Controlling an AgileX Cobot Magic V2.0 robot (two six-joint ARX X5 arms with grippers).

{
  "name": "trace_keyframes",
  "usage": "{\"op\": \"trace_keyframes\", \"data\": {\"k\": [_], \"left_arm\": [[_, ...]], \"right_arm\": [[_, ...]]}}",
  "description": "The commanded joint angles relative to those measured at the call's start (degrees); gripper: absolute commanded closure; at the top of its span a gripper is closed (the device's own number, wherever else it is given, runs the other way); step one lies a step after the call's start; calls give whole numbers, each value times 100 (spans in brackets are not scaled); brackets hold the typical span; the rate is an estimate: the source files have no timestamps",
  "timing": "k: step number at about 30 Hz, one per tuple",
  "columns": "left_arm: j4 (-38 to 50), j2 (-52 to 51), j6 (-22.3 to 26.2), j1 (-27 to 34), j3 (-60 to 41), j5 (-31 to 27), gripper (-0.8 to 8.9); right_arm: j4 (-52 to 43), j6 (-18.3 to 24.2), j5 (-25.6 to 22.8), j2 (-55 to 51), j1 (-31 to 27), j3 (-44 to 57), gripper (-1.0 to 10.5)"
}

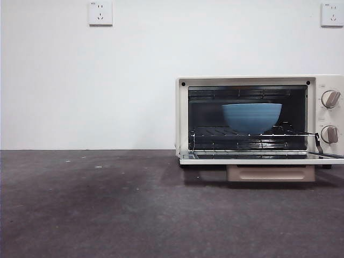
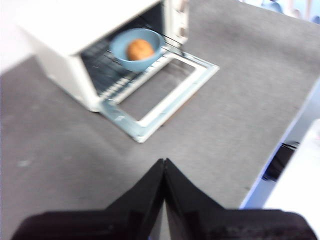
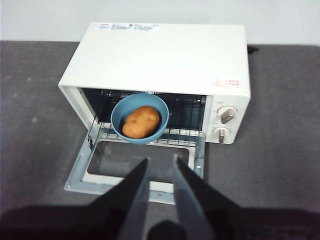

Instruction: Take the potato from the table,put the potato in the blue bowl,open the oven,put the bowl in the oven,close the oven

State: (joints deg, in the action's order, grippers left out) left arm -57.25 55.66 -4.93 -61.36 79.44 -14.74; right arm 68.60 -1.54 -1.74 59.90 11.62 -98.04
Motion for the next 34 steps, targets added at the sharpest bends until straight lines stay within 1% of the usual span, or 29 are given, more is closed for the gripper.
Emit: {"op": "trace_keyframes", "data": {"k": [1,3,5,6,8,9,12,13,15,16,19,23,26,28,29,31,32,34], "left_arm": [[385,627,24,315,-28,638,822],[732,1069,-98,562,-28,1003,822],[1123,1499,-166,811,-28,1497,822],[1346,1738,-278,949,-28,1805,822],[1733,2177,-470,1235,-28,2455,822],[1930,2413,-584,1408,-28,2811,822],[2371,3058,-935,1853,-28,3733,822],[2564,3338,-1084,1996,-28,4120,822],[2861,3779,-1342,2203,-28,4610,822],[2994,4002,-1462,2319,-28,4750,822],[3165,4577,-1725,2586,-28,4795,822],[3143,5152,-1801,2837,-28,4854,822],[3115,5431,-1788,2990,-28,5239,822],[2979,5571,-1609,3086,-28,5602,822],[2874,5608,-1545,3121,-28,5624,822],[2575,5698,-1294,3202,-28,5434,822],[2439,5729,-1268,3246,-28,5294,822],[2277,5821,-1211,3342,-28,5241,822]], "right_arm": [[107,387,-22,-236,4,-4,890],[177,431,-22,-391,4,-4,890],[190,428,-22,-573,4,-4,892],[179,428,-24,-667,4,-4,893],[177,461,-22,-815,4,-2,951],[186,461,-37,-918,4,-2,961],[210,463,-50,-1141,4,4,959],[227,463,-52,-1215,4,9,959],[297,461,-74,-1307,4,13,959],[348,468,-74,-1333,4,20,959],[485,468,-72,-1368,4,90,959],[442,472,-66,-1410,4,356,959],[400,481,-66,-1410,4,625,959],[295,485,-66,-1410,4,863,959],[238,492,-68,-1410,4,970,959],[79,496,-63,-1410,4,1200,959],[22,494,-63,-1410,4,1272,959],[-125,494,-57,-1410,4,1394,959]]}}
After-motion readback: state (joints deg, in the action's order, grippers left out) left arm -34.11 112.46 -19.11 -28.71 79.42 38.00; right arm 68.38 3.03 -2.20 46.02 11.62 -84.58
